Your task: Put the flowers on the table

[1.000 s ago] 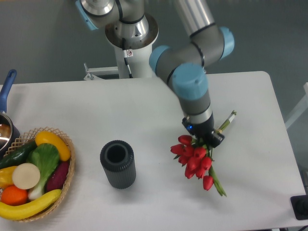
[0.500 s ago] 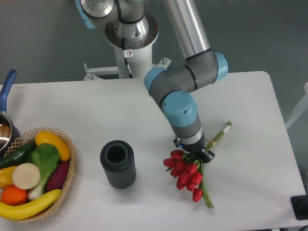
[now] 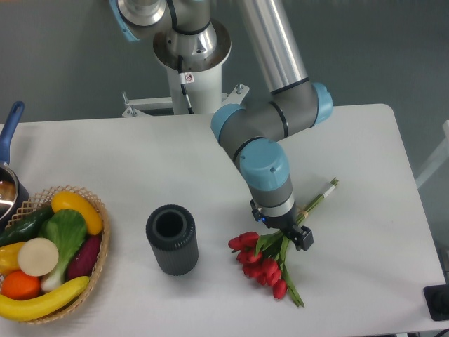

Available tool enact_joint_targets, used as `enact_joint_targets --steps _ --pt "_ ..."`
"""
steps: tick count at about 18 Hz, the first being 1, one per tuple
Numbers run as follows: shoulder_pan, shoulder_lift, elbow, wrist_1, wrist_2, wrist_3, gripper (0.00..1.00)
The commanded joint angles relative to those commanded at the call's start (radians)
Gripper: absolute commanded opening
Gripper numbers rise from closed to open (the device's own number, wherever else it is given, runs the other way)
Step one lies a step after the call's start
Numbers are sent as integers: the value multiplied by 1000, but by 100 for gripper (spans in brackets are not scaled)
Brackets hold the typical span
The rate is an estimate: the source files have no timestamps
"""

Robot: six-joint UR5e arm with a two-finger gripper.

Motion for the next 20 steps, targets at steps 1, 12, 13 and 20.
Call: enact_joint_targets --steps 1,12,13,20 --pt "26 31 20 0 -118 -76 100" --pt "163 173 101 -151 -262 70 100" --pt "178 192 101 -190 -265 110 100" --pt "288 308 80 -374 -260 351 100"
